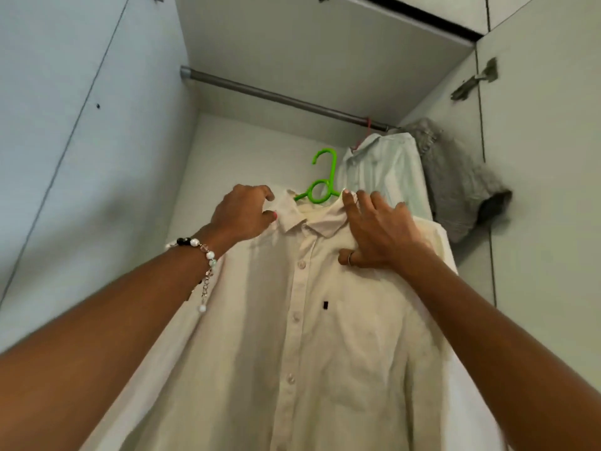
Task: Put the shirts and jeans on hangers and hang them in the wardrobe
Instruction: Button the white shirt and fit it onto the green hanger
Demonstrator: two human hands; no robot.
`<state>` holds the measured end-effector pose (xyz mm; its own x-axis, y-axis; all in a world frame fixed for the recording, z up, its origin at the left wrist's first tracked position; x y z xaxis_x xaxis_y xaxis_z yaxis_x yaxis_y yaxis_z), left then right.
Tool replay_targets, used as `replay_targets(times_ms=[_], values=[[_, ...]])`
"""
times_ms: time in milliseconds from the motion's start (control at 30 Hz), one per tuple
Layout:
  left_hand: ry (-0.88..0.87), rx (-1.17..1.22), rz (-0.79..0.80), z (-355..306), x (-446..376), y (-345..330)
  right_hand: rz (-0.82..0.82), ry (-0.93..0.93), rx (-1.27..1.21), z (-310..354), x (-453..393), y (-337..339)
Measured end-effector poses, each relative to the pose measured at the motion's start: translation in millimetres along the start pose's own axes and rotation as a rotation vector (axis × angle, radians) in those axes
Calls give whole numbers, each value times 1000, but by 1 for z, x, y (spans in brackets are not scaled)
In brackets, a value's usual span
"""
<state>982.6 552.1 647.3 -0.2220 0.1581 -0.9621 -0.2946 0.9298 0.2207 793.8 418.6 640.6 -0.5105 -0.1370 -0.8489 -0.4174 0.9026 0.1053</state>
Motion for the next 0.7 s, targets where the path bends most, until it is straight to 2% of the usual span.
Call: replay_targets(times_ms=[167, 467, 700], values=[[-110, -142, 13, 6, -54, -57, -52, -57, 53, -33, -73, -61], [-169, -187, -73, 10, -163, -139, -194, -138, 236, -92, -208, -141], [-191, -167, -76, 24, -213, -171, -100, -249, 249, -123, -282, -184]])
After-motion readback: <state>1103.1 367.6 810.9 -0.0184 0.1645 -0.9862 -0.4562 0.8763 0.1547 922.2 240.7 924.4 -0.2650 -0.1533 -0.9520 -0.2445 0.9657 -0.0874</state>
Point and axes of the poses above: each hand's wrist, its own x-axis away from the middle knuckle, its own y-axis out of the back of the hand, z = x × y, the point moved 3 cm from there along -x, towards the middle knuckle, and after that the axes turned 8 degrees about -z, right-handed, at the moved point
